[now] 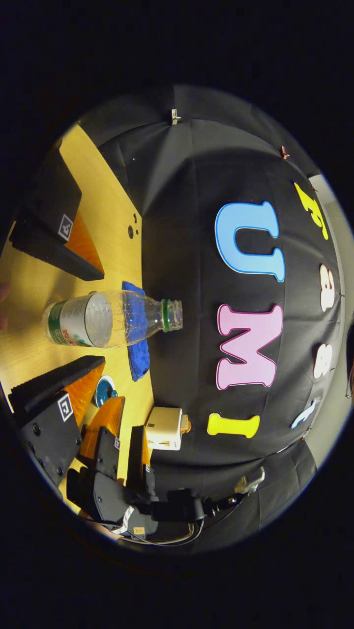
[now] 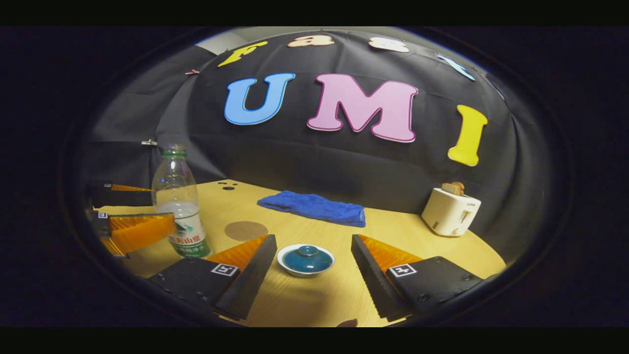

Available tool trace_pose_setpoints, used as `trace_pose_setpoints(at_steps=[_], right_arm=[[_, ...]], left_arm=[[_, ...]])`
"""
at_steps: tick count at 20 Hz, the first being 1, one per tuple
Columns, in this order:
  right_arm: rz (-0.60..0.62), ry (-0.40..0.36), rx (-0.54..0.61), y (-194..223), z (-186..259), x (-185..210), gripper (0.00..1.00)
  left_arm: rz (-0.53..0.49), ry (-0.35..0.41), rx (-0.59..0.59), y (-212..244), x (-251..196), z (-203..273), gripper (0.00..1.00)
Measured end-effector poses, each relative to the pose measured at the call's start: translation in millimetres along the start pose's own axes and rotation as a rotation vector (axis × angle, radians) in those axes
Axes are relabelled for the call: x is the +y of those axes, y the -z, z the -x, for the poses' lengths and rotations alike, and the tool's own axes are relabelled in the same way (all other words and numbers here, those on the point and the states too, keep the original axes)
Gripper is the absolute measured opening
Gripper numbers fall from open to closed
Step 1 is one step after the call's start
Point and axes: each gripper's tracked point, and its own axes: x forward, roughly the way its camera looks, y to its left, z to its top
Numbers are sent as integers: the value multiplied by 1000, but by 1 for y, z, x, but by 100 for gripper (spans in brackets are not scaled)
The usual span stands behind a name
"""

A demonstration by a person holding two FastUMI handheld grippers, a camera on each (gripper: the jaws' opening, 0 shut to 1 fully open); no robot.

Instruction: Open the teacup lid with one hand, grasp the water bottle and pour water into the teacup with the other hand; after pouring, place the water bottle on the coaster and then close the teacup lid.

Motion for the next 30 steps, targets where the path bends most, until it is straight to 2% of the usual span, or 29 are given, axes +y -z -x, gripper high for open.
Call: trace_pose_setpoints(at_steps=[2, 7, 11, 12, 14, 15, 19, 21, 22, 24, 25, 27, 28, 29, 30], right_arm=[[-19, -4, 19, 7, -10, 0, 92], [-41, -29, 64, 19, -26, 1, 74], [-72, -67, 117, 34, -33, 7, 66], [-82, -73, 108, 32, -33, 8, 60], [-92, -81, 99, 29, -36, 8, 58], [-98, -86, 94, 27, -35, 8, 41], [-95, -114, 93, 26, -37, 13, 25], [-104, -119, 89, 24, -35, 13, 25], [-101, -116, 79, 20, -35, 13, 24], [-101, -113, 59, 15, -36, 11, 24], [-109, -111, 59, 14, -36, 10, 34], [-116, -107, 55, 12, -34, 8, 34], [-112, -100, 47, 9, -32, 6, 25], [-110, -96, 38, 6, -30, 4, 24], [-110, -92, 28, 2, -29, 1, 34]], left_arm=[[1, 2, -2, 2, -1, -6, 96], [16, -7, -1, 9, 0, -15, 96], [26, -9, 3, 13, 1, -20, 96], [31, -9, 3, 14, 1, -21, 96], [35, -11, 5, 14, 1, -23, 96], [35, -13, 4, 13, 2, -23, 96], [30, -18, 3, 14, 3, -24, 96], [30, -21, 5, 15, 3, -24, 96], [30, -21, 7, 16, 3, -24, 100], [36, -17, 11, 18, 1, -25, 96], [38, -16, 12, 17, 0, -27, 96], [35, -17, 14, 18, -1, -28, 96], [34, -18, 16, 20, -1, -29, 96], [34, -18, 18, 22, -1, -29, 96], [37, -17, 22, 24, -1, -30, 96]])
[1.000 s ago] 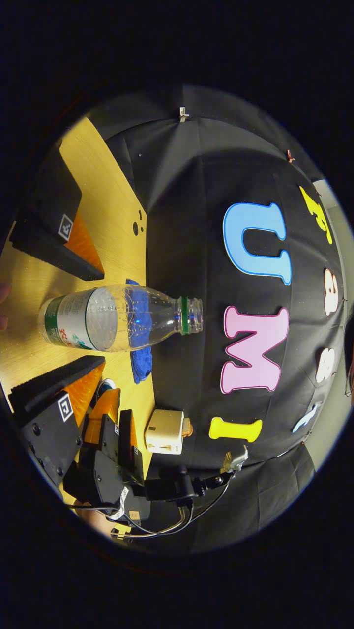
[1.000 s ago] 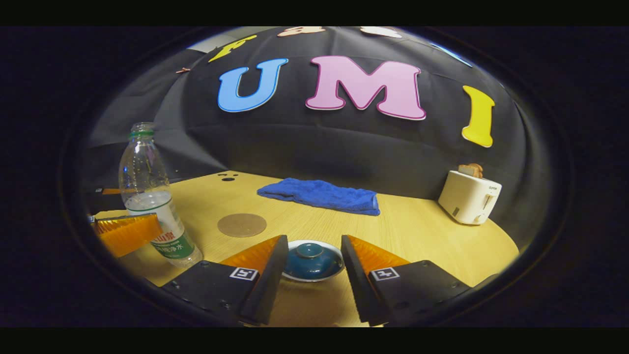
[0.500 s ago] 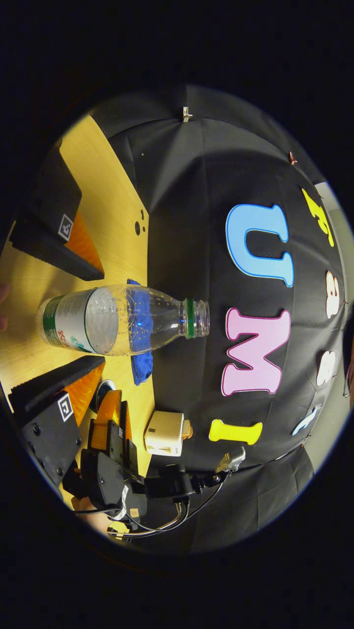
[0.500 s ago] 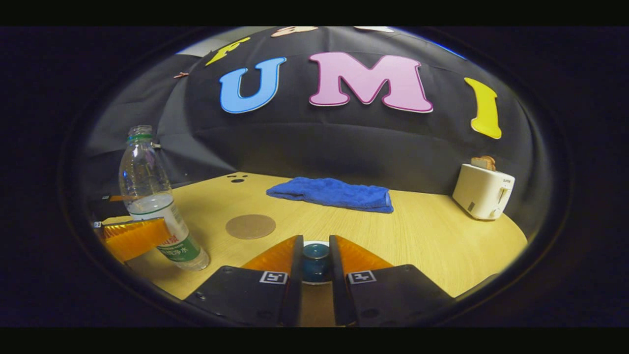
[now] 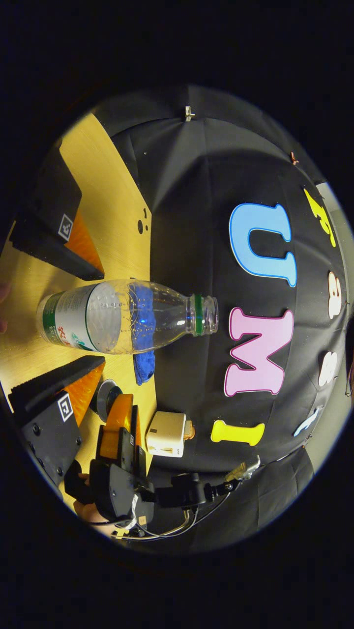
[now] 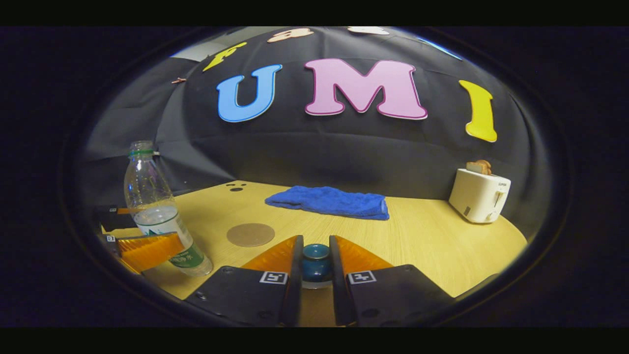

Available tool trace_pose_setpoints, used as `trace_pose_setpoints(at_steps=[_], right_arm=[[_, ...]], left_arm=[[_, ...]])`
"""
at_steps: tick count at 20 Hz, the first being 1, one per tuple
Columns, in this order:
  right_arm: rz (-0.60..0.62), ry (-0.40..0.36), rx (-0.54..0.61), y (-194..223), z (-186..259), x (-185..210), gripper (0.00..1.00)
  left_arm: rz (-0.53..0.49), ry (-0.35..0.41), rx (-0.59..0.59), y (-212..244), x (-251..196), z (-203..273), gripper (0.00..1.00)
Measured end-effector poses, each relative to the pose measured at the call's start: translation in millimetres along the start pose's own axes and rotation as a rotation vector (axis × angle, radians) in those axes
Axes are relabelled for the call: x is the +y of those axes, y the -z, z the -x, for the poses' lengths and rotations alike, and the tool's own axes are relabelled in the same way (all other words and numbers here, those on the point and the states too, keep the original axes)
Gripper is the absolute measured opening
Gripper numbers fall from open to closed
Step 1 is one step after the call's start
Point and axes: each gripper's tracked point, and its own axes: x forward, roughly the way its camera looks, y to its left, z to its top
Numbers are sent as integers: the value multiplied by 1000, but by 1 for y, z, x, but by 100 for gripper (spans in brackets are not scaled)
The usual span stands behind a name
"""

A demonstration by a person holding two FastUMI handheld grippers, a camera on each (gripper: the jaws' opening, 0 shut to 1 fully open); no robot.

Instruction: Open the teacup lid with one hand, grasp the water bottle and pour water into the teacup with the other hand; after pouring, place the water bottle on the coaster and then close the teacup lid.

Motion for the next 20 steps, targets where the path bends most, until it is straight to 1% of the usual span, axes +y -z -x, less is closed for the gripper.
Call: trace_pose_setpoints(at_steps=[1, 2, 3, 4, 6, 7, 8, 9, 10, 13, 15, 17, 19, 20], right_arm=[[3, 4, -5, -3, 3, -2, 34], [7, 10, -13, -7, 6, -4, 29], [11, 15, -19, -11, 8, -8, 30], [12, 22, -28, -15, 12, -12, 34], [14, 37, -48, -24, 19, -20, 34], [16, 43, -56, -28, 22, -23, 34], [17, 48, -63, -31, 24, -26, 29], [20, 53, -69, -34, 27, -30, 29], [24, 58, -71, -36, 30, -34, 29], [36, 77, -76, -39, 37, -45, 24], [36, 90, -79, -40, 42, -54, 24], [40, 104, -78, -39, 46, -64, 34], [48, 119, -83, -40, 50, -74, 25], [55, 127, -84, -39, 53, -79, 30]], left_arm=[[5, 2, 4, 0, -1, -1, 96], [10, 0, 6, 2, 0, -1, 96], [14, -3, 9, 3, 1, -1, 96], [14, -11, 12, 6, 2, -1, 96], [10, -32, 22, 8, 6, -2, 96], [7, -36, 23, 7, 7, 2, 92], [2, -46, 27, 9, 9, -2, 87], [-1, -45, 30, 8, 8, -2, 80], [-9, -53, 34, 7, 9, -3, 79], [-57, -67, 46, 4, 15, -5, 77], [-124, -83, 53, 1, 18, -8, 77], [-218, -102, 63, -3, 24, -12, 77], [-335, -124, 66, -13, 30, -17, 77], [-400, -138, 67, -15, 31, -20, 77]])
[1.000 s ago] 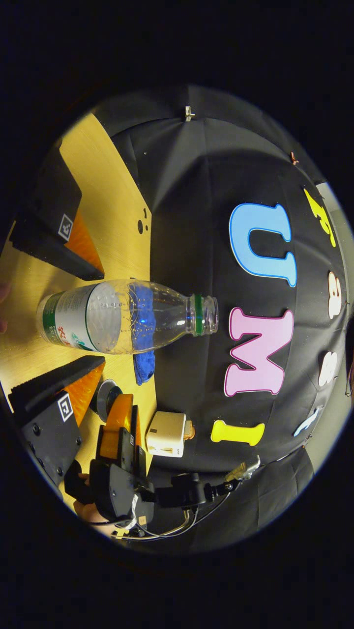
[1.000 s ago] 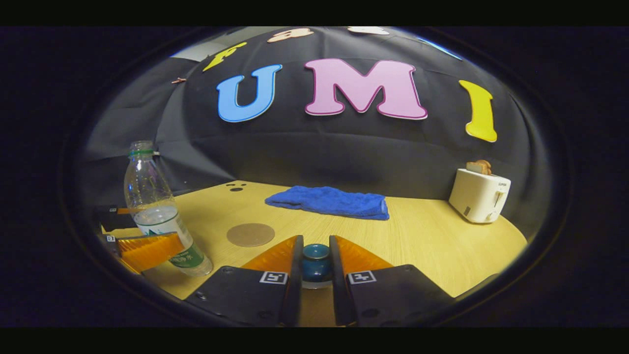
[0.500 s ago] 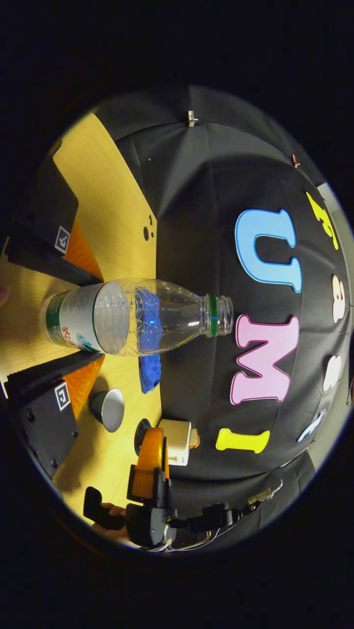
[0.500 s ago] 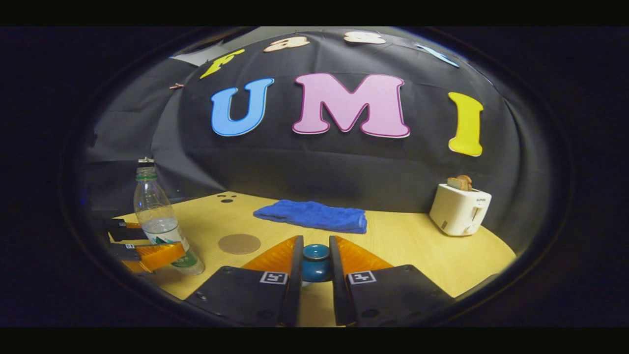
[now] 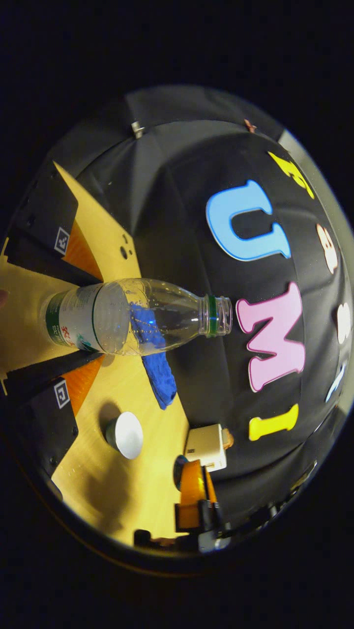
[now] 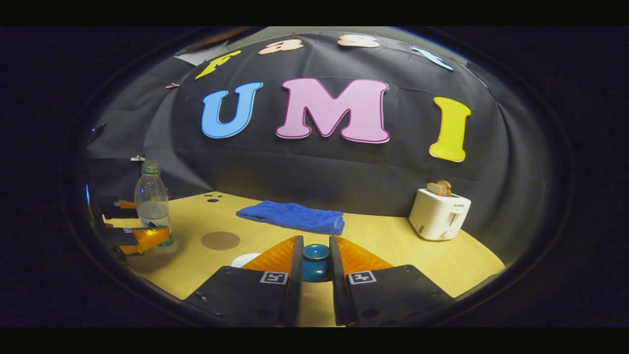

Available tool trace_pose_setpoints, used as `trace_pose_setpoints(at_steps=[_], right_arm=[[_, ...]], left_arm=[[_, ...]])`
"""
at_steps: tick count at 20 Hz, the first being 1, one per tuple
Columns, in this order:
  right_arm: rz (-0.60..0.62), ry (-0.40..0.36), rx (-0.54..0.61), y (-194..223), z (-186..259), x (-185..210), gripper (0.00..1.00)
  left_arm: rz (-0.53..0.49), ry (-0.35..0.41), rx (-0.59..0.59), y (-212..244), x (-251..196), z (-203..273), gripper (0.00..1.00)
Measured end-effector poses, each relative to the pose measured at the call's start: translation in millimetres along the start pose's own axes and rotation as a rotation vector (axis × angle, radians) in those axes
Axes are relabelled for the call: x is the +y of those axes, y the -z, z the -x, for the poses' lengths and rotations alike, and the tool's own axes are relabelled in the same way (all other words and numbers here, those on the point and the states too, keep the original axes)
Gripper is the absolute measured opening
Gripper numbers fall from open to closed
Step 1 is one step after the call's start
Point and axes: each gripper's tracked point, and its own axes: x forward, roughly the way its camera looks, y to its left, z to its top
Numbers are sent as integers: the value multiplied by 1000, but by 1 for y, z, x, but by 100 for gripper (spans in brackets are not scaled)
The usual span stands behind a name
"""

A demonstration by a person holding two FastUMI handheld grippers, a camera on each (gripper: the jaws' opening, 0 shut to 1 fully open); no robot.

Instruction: Open the teacup lid with one hand, grasp the water bottle and pour water into the teacup with the other hand; after pouring, place the water bottle on the coaster and then close the teacup lid.

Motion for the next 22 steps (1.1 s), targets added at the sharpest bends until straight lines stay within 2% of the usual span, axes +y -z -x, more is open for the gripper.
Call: trace_pose_setpoints(at_steps=[1, 2, 4, 5, 9, 10, 14, 15, 16, 17, 22], right_arm=[[5, 6, -2, 0, 1, -6, 34], [7, 11, -3, 1, 3, -11, 25], [7, 25, -6, 2, 6, -22, 34], [6, 32, -9, 3, 7, -27, 34], [13, 58, -10, 8, 15, -47, 34], [18, 62, -11, 9, 17, -51, 30], [20, 73, -7, 13, 22, -67, 30], [20, 77, -9, 12, 23, -70, 34], [19, 80, -9, 13, 24, -73, 25], [18, 82, -9, 13, 25, -76, 30], [19, 82, -5, 17, 28, -85, 30]], left_arm=[[-63, -12, -2, -4, 1, -3, 80], [-127, -12, -4, -4, 2, -6, 76], [-249, 6, -11, -7, -5, -12, 76], [-300, 15, -16, -8, -8, -12, 76], [-441, 36, -1, -9, -19, -25, 76], [-479, 33, 5, -8, -20, -29, 76], [-675, -29, 27, -7, -20, -44, 76], [-730, -45, 22, -10, -19, -48, 76], [-774, -55, 14, -12, -21, -49, 76], [-805, -57, 8, -12, -22, -51, 76], [-922, -58, 6, -10, -25, -60, 76]])
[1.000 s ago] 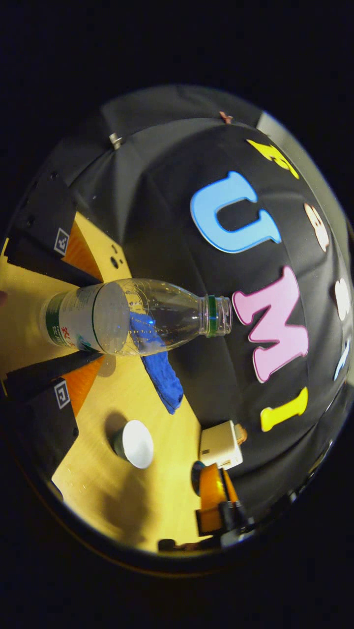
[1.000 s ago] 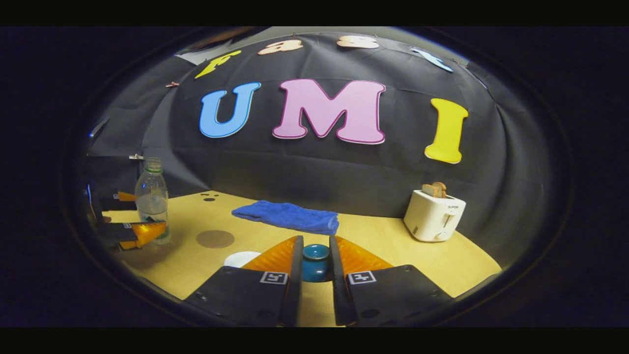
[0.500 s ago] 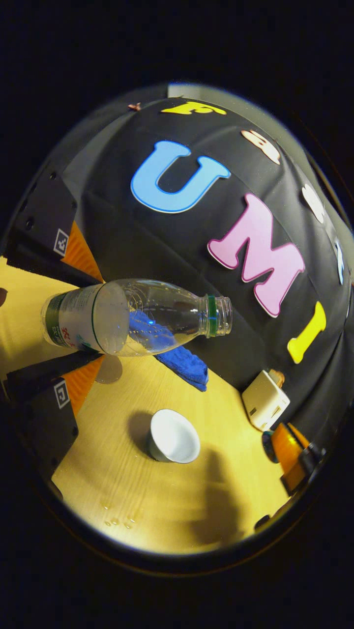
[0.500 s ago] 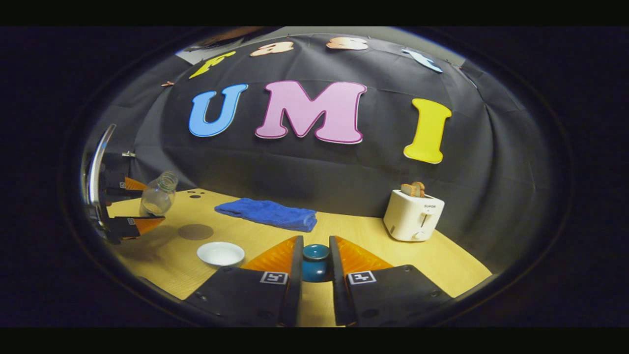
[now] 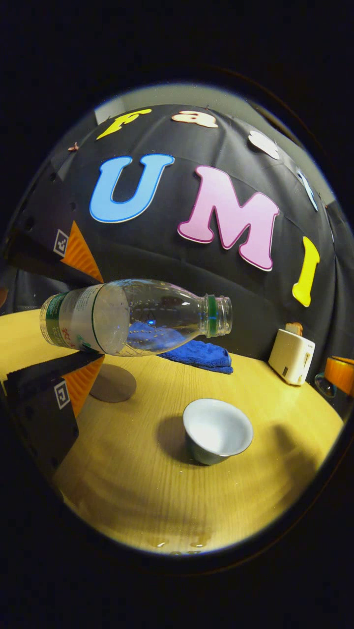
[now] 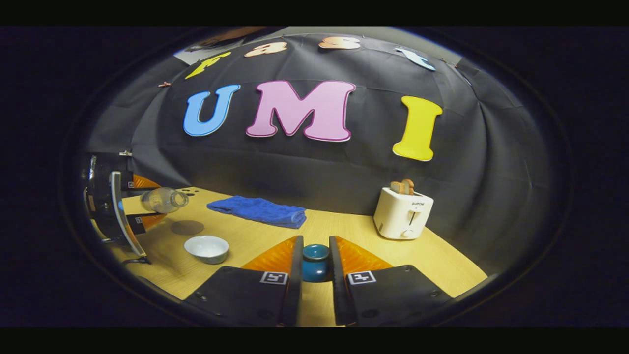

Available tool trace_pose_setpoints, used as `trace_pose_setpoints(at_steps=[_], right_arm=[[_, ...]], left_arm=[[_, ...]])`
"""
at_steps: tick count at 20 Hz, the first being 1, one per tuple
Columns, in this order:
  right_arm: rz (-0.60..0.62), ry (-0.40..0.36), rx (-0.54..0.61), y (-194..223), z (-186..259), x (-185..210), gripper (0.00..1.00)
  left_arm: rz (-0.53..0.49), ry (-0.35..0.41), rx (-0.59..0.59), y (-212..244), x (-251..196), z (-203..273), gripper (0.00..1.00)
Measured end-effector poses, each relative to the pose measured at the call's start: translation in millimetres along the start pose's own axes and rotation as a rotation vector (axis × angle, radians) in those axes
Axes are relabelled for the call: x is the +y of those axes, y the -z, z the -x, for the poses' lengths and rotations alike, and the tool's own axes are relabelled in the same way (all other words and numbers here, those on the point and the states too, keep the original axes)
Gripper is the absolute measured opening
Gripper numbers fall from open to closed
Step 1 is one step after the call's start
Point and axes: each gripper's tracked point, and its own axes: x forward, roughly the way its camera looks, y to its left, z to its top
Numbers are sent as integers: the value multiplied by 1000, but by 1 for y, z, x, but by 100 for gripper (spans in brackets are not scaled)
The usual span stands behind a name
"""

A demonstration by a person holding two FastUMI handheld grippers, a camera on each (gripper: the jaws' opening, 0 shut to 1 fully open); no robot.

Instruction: Open the teacup lid with one hand, grasp the water bottle and pour water into the teacup with the other hand; after pouring, place the water bottle on the coaster and then close the teacup lid.

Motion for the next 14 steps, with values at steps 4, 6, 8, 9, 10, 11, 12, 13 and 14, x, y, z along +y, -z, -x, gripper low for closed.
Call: trace_pose_setpoints(at_steps=[4, 6, 8, 9, 10, 11, 12, 13, 14], right_arm=[[4, -1, 2, 2, 0, -3, 30], [7, 0, 2, 3, 1, -5, 34], [7, 0, 0, 3, 3, -7, 30], [10, 0, -1, 3, 3, -8, 30], [13, 1, -1, 3, 2, -9, 30], [14, 1, -1, 3, 3, -10, 30], [15, 0, 0, 3, 4, -10, 30], [16, 1, -1, 3, 4, -10, 30], [15, -1, -1, 3, 4, -10, 30]], left_arm=[[-73, -16, -6, -1, 2, -5, 76], [-118, -27, -9, -2, 5, -5, 76], [-150, -32, -9, -1, 4, -7, 76], [-166, -33, -9, 0, 3, -7, 76], [-185, -34, -8, 2, 1, -6, 76], [-203, -37, -9, 2, 1, -7, 76], [-218, -41, -10, 2, 2, -7, 76], [-227, -43, -10, 3, 2, -8, 76], [-236, -42, -12, 3, 3, -9, 76]])
